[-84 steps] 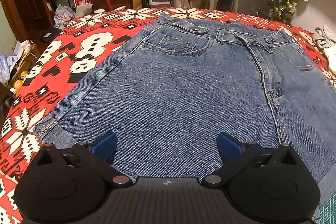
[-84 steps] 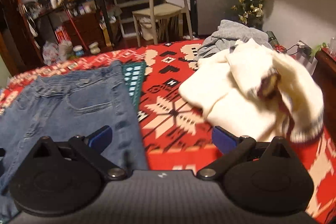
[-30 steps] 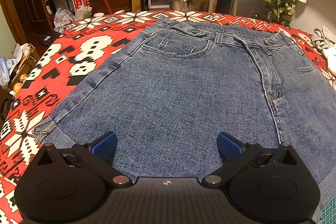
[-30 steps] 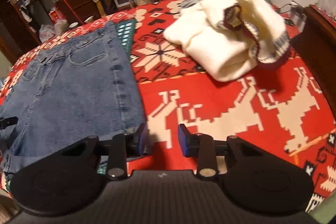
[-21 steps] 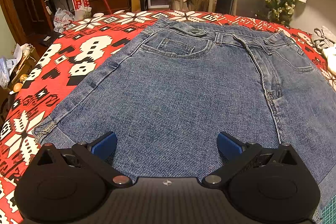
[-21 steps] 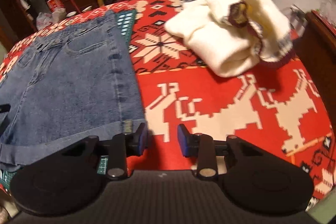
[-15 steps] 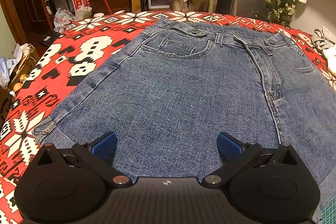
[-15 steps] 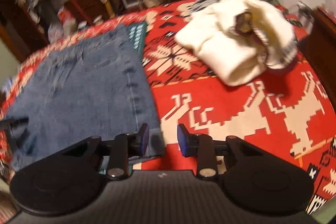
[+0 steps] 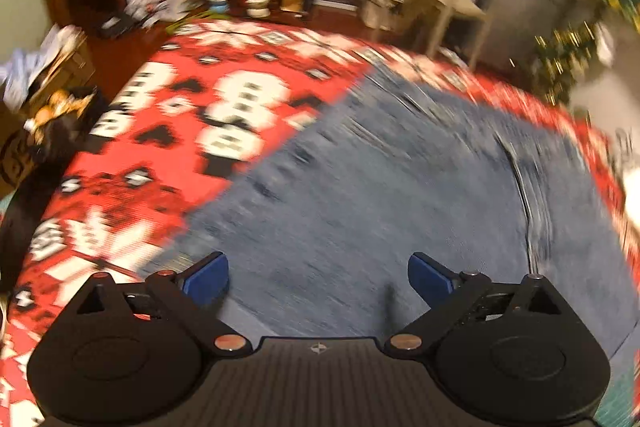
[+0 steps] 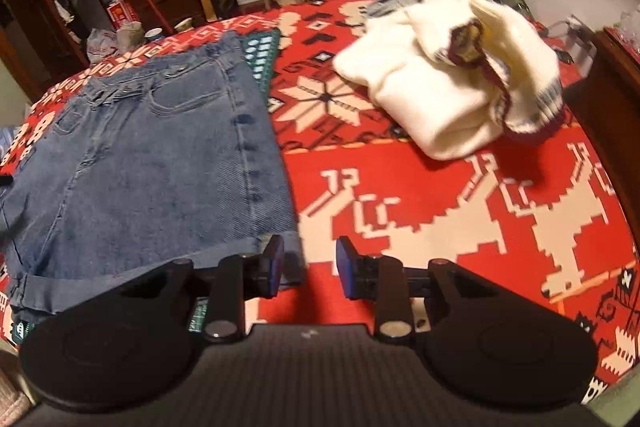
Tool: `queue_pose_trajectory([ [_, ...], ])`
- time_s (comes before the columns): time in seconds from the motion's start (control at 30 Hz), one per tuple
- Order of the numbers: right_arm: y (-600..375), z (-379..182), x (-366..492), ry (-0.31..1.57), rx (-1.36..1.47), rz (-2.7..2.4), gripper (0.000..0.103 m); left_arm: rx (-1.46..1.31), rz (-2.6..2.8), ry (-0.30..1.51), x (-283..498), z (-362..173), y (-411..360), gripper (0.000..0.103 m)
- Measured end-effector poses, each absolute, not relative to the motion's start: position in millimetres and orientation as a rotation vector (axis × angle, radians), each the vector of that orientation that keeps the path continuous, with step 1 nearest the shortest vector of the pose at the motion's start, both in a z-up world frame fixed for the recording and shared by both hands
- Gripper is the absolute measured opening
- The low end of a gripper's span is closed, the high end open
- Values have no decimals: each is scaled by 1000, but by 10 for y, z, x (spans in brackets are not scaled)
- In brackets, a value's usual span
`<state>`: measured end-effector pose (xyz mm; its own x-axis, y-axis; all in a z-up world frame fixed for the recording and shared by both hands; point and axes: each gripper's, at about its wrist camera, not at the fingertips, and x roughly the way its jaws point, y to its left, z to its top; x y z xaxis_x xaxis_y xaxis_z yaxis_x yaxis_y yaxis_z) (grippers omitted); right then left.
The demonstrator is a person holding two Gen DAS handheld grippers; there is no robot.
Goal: Fold clothes
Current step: 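Grasp the rolled cuff hem with the left gripper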
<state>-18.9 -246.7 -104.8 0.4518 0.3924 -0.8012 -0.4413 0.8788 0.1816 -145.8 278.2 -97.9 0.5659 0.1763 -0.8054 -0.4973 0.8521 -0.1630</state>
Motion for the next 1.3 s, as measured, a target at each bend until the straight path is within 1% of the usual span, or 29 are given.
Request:
queue_pose_trajectory([
  [0.07, -2437, -1039, -192, 973, -39, 531, 34, -424, 402, 900, -1484, -945, 2914, 76],
  [0.1, -2427, -1038, -189, 973, -28, 539, 34, -437, 399, 906, -1498, -929, 2979, 70],
  [0.17, -2411, -1042, -182, 973, -12, 548, 34, -464, 393, 918, -1524, -896, 3111, 46],
  [0.2, -2401, -1043, -185, 972, -10, 548, 35, -477, 390, 925, -1537, -879, 3176, 40],
  [0.23, -2391, -1044, -192, 970, -10, 549, 36, -491, 387, 931, -1550, -863, 3242, 29],
  [0.27, -2382, -1045, -197, 969, -9, 552, 37, -504, 384, 937, -1564, -846, 3307, 23],
  [0.37, -2369, -1042, -207, 968, 1, 560, 39, -442, 389, 977, -1541, -954, 3263, 16],
  [0.57, -2358, -1046, -217, 968, 0, 566, 40, -449, 467, 966, -1513, -1150, 3365, 10],
  [0.73, -2345, -1054, -226, 968, 0, 574, 43, -436, 481, 966, -1589, -1120, 3380, 8],
  [0.87, -2314, -1049, -237, 966, 22, 591, 52, -466, 504, 948, -1697, -1032, 3461, 8],
  [1.0, -2238, -1027, -267, 959, 48, 624, 54, -549, 503, 928, -1816, -953, 3557, 9],
  [1.03, -2212, -1022, -277, 955, 43, 630, 54, -550, 501, 932, -1830, -943, 3552, 11],
  [1.07, -2186, -1016, -287, 951, 38, 637, 59, -543, 501, 934, -1846, -940, 3539, 17],
  [1.1, -2161, -1011, -297, 947, 32, 643, 69, -535, 502, 934, -1864, -940, 3525, 22],
  [1.13, -2135, -1005, -308, 943, 27, 650, 73, -537, 509, 929, -1889, -952, 3519, 33],
  [1.17, -2109, -1000, -318, 940, 22, 656, 77, -541, 518, 921, -1917, -969, 3515, 37],
  [1.3, -2055, -1033, -323, 954, 48, 680, 77, -629, 541, 881, -2070, -1080, 3551, 37],
])
